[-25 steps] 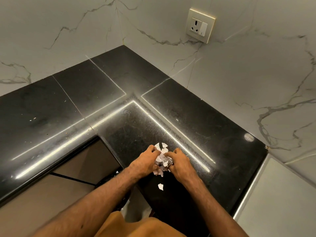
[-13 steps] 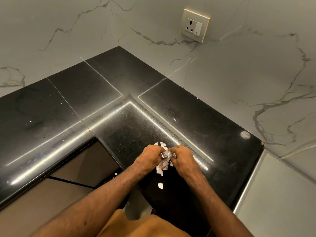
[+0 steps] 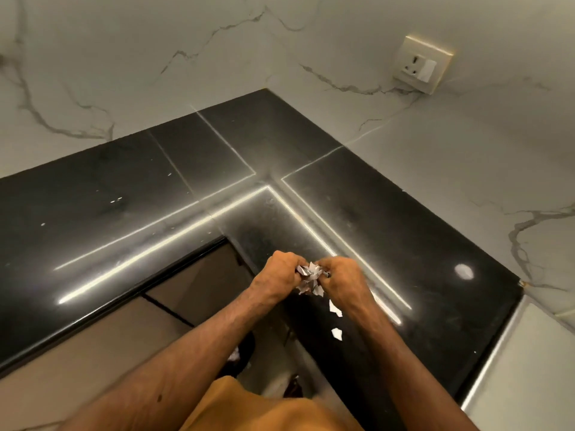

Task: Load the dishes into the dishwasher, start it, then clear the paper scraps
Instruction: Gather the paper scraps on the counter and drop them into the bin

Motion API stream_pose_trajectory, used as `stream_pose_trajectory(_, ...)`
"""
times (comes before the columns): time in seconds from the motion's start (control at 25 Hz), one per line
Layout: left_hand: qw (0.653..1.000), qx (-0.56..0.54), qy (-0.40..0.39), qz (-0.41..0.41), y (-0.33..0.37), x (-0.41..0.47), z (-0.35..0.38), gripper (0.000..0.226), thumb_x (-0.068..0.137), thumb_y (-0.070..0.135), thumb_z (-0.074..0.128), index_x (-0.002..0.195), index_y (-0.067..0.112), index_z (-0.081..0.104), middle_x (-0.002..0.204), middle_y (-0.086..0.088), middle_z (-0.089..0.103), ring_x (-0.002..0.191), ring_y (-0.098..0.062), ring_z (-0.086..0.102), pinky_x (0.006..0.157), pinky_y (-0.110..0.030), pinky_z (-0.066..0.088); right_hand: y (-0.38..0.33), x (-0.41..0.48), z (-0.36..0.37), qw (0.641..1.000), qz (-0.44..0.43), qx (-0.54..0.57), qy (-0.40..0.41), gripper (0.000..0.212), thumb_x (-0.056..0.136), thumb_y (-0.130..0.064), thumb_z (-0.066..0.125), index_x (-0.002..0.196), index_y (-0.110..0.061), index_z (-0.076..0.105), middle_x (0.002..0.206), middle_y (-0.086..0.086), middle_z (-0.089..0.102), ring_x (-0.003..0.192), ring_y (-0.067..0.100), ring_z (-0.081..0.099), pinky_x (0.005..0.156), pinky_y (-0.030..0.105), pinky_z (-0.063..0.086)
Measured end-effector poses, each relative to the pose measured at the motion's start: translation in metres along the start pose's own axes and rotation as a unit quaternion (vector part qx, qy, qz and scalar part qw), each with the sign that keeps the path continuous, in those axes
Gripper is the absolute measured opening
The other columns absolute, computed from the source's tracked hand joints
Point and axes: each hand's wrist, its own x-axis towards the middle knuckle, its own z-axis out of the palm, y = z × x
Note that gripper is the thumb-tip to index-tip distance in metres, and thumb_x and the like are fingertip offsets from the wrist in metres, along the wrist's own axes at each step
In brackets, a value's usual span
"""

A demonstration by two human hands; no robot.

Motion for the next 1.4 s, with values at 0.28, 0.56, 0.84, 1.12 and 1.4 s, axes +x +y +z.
stream_pose_trajectory(0.28,0.987,-0.035,0.046,-0.149,-0.121,-0.074,-0.045,0.018,0.083,0.011,0.073,0.094,0.021,0.081,0.084,0.003,0.078,0.081,-0.013,0.072,0.081,-0.033,0.059,-0.099,0.021,0.109,0.991,-0.041,-0.035,-0.124,0.017,0.087,-0.015,0.065,0.094,-0.022,0.078,0.083,-0.002,0.075,0.078,0.018,0.071,0.073,0.036,0.061)
stream_pose_trajectory(0.56,0.956,-0.057,0.047,-0.285,-0.224,-0.114,-0.027,0.012,0.09,0.02,0.069,0.097,0.016,0.079,0.094,-0.005,0.078,0.093,-0.022,0.071,0.082,-0.032,0.054,-0.14,0.029,0.216,0.971,-0.028,-0.041,-0.234,0.022,0.089,-0.019,0.062,0.104,-0.021,0.078,0.095,0.003,0.076,0.094,0.025,0.072,0.08,0.037,0.06)
stream_pose_trajectory(0.84,0.925,-0.124,0.014,-0.359,-0.356,-0.088,0.098,0.029,0.095,0.039,0.067,0.11,0.016,0.076,0.11,-0.002,0.075,0.106,-0.023,0.07,0.09,-0.027,0.054,-0.08,0.066,0.365,0.948,0.033,-0.069,-0.308,0.03,0.103,-0.014,0.057,0.13,-0.005,0.067,0.132,0.019,0.066,0.121,0.036,0.063,0.1,0.035,0.051)
stream_pose_trajectory(1.12,0.917,-0.147,0.015,-0.371,-0.49,-0.058,0.228,0.063,0.089,0.06,0.068,0.144,0.031,0.057,0.146,0.004,0.057,0.137,-0.02,0.054,0.112,-0.023,0.037,0.016,0.108,0.526,0.952,0.015,-0.029,-0.304,0.035,0.105,-0.02,0.059,0.138,-0.007,0.065,0.141,0.013,0.063,0.136,0.028,0.055,0.114,0.031,0.039)
stream_pose_trajectory(1.4,0.913,-0.113,-0.038,-0.391,-0.499,-0.062,0.23,0.053,0.101,0.026,0.063,0.15,0.01,0.048,0.153,-0.01,0.051,0.144,-0.025,0.045,0.118,-0.025,0.027,0.079,0.117,0.601,0.947,0.054,-0.001,-0.316,0.086,0.081,-0.058,0.063,0.152,-0.013,0.05,0.152,0.01,0.054,0.139,0.028,0.053,0.116,0.046,0.042)
